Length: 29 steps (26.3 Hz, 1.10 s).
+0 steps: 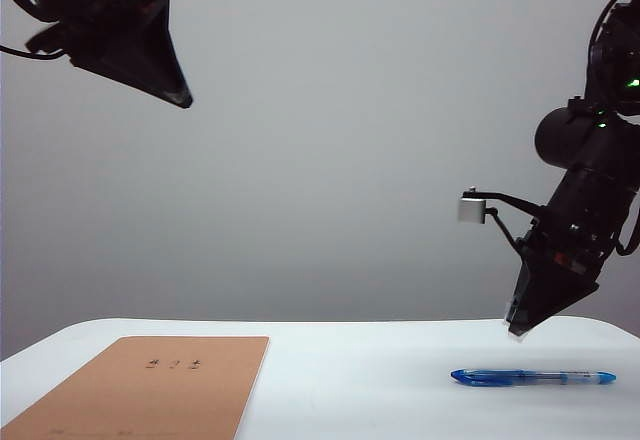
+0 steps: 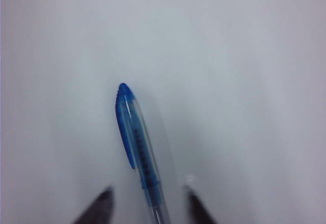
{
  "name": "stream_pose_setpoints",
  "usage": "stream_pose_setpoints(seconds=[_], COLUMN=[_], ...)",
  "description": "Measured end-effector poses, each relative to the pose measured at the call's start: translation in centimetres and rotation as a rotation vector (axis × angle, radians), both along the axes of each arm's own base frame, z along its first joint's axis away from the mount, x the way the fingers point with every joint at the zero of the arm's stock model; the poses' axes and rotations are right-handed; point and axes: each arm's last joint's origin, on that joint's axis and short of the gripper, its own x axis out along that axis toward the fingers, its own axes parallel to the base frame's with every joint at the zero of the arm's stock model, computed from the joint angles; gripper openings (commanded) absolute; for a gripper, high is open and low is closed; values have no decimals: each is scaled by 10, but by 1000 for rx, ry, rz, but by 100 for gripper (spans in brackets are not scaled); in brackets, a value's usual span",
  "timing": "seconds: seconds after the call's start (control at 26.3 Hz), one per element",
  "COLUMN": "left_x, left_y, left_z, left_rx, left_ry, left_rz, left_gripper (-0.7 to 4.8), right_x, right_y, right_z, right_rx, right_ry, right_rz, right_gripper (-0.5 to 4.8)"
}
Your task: Pick up a pen on the table and place it on the notebook.
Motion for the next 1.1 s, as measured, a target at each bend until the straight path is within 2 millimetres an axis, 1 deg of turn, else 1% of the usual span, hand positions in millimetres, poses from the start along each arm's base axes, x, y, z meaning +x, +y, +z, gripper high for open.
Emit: stream_pose_setpoints(seconds=[0.19,0.42,0.57,0.68,0.76,0.8,0.88,0.91,0.95,1.1], left_x=[-1,-1,-2,-2,-2,-2,-2,-2,-2,-2], left_y=[-2,-1,-1,-1,-1,-1,-1,-1,-1,-1], left_z=[0,-1,-2,-2,-2,-2,-2,-2,-2,-2], left_rx=[7,15,19,24,24,25,25,26,26,27], left_ry=[-4,-3,5,8,9,9,10,10,10,10], left_rz=[-59,-63,-63,-65,-66,-66,-66,-66,-67,-67], left_gripper=[-5,-5,-5,-5,-5,-5,-5,-5,-5,-5], right_x=[-1,1,4,4,4,5,7,8,9,11], right_y=[7,6,7,7,7,7,7,7,7,8], right_z=[-1,-10,-20,-35,-41,-42,-44,-45,-46,-48], right_rx=[-46,-81,-88,-93,-95,-92,-88,-80,-73,-55], right_ry=[-13,-10,-4,37,54,53,47,41,43,47], right_rz=[29,45,45,46,48,49,49,50,52,45], right_gripper=[278,276,274,262,222,183,69,26,0,-1])
